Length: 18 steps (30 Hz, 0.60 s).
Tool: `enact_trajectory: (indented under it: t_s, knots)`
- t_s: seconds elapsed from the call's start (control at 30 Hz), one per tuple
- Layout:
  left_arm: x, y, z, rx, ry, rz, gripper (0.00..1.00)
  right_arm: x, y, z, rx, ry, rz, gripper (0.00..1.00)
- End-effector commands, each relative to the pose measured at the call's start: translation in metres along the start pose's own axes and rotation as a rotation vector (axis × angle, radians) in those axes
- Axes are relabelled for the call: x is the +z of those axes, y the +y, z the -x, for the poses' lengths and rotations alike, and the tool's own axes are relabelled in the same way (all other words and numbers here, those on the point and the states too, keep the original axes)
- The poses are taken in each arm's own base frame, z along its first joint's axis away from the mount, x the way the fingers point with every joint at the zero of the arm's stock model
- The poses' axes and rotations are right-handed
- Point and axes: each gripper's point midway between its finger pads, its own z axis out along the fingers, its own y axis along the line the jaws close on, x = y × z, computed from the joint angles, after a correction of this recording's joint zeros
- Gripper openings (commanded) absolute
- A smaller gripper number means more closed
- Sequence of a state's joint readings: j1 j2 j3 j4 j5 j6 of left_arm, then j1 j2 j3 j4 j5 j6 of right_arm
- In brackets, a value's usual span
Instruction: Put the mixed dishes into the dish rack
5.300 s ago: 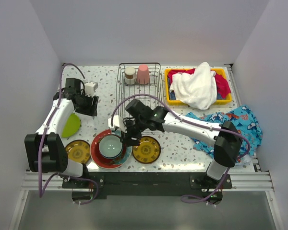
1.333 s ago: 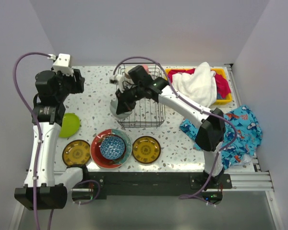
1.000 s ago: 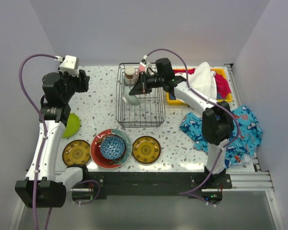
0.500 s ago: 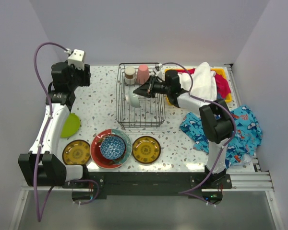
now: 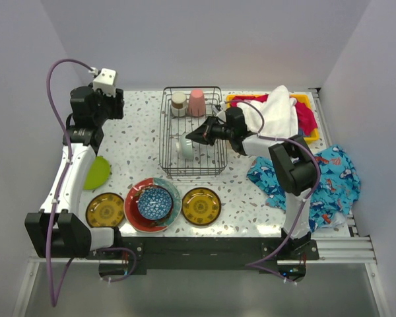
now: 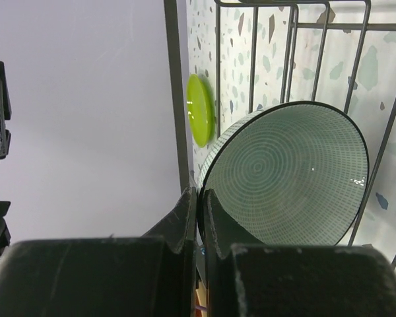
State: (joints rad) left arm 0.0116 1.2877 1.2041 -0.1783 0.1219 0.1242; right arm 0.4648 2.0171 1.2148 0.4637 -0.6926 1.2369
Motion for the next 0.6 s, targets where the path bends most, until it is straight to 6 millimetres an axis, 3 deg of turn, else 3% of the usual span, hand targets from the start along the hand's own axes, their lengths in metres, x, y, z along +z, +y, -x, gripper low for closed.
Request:
enact_trajectory:
  t_s: [0.0,0.13,0.2,0.23,0.27,0.3,0.33,0.37,0.43,0.47,0.57]
  knots:
    - [-0.008,0.004,0.022,0.026,-0.079,0.02,0.57,0.003,-0.004,-0.002,-0.005,-0.011,-0.001,0.0]
    - [-0.007,0.002,0.025,0.015,-0.102,0.016,0.57,-0.007,-0.019,0.001,-0.02,-0.022,-0.09,0.0]
    - [-0.007,0.0,0.027,0.007,-0.109,0.003,0.57,-0.02,-0.03,0.007,-0.075,-0.044,-0.213,0.12]
    - [-0.007,-0.001,0.029,0.004,-0.118,0.001,0.57,-0.034,-0.048,0.001,-0.046,-0.024,-0.338,0.2]
    - [-0.007,-0.003,0.03,-0.001,-0.124,-0.009,0.57,-0.04,-0.047,0.008,-0.119,-0.04,-0.367,0.32]
    - [-0.007,-0.003,0.029,-0.003,-0.132,-0.012,0.57,-0.048,-0.04,0.012,-0.15,-0.056,-0.38,0.35]
    - [-0.008,-0.004,0.031,-0.006,-0.141,-0.013,0.57,-0.06,-0.053,0.014,-0.182,-0.059,-0.452,0.38]
    - [-0.009,-0.006,0.03,-0.017,-0.147,-0.018,0.58,-0.065,-0.049,0.019,-0.214,-0.066,-0.486,0.42]
    - [-0.013,-0.012,0.023,-0.029,-0.153,-0.043,0.58,-0.084,-0.051,0.024,-0.304,-0.049,-0.6,0.45]
    - [-0.014,-0.012,0.029,-0.025,-0.186,-0.041,0.59,-0.089,-0.052,0.026,-0.318,-0.044,-0.63,0.45]
    - [-0.022,-0.014,0.025,-0.004,-0.192,-0.045,0.59,-0.102,-0.04,0.03,-0.38,-0.064,-0.663,0.46]
